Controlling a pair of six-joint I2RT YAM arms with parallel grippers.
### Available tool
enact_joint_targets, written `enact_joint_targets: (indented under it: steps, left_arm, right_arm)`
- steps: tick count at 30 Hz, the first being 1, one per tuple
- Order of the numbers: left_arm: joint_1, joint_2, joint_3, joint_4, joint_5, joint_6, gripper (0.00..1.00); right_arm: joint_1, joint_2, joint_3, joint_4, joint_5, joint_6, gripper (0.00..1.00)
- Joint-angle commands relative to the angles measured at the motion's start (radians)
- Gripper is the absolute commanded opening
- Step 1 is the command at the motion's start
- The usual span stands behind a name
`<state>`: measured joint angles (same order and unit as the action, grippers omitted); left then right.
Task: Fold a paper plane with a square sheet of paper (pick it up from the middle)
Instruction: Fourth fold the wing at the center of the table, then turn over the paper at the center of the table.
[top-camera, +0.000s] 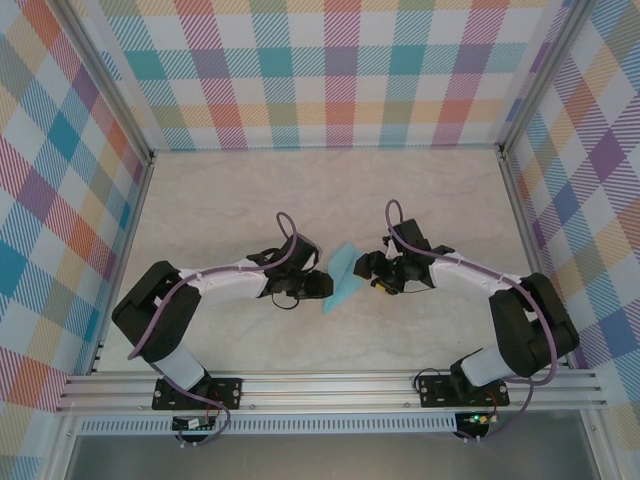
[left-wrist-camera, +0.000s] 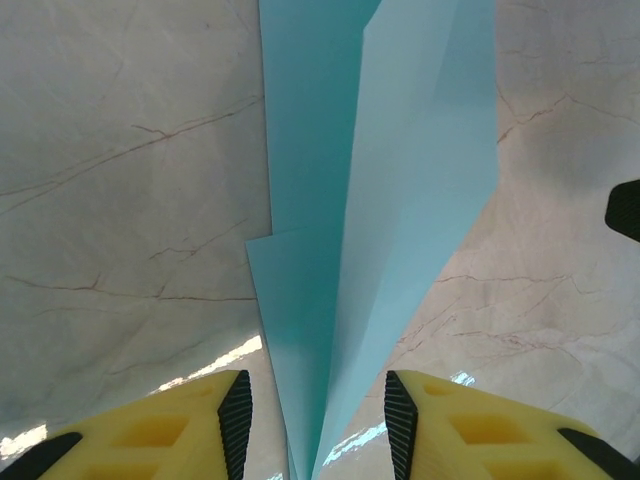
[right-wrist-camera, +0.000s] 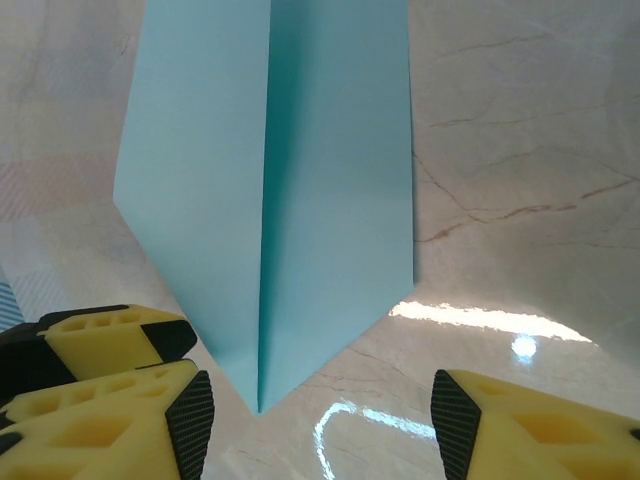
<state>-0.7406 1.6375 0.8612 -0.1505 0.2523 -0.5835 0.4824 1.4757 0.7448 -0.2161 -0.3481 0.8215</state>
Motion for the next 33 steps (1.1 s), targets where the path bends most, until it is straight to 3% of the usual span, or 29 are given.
enact_joint_targets:
  steps: [1, 25, 33]
  left_arm:
    - [0.019, 0.021, 0.026, 0.026, 0.03, -0.004, 0.42]
    - [0.018, 0.088, -0.017, 0.127, 0.105, -0.083, 0.26]
    - [0.018, 0.085, -0.024, 0.12, 0.085, -0.086, 0.23]
  right_arm:
    - [0.014, 0.043, 0.0, 0.039, -0.033, 0.024, 0.62]
    - [0.03, 0.151, 0.009, 0.147, -0.048, 0.081, 0.61]
    - [0.03, 0.166, 0.015, 0.142, -0.019, 0.11, 0.61]
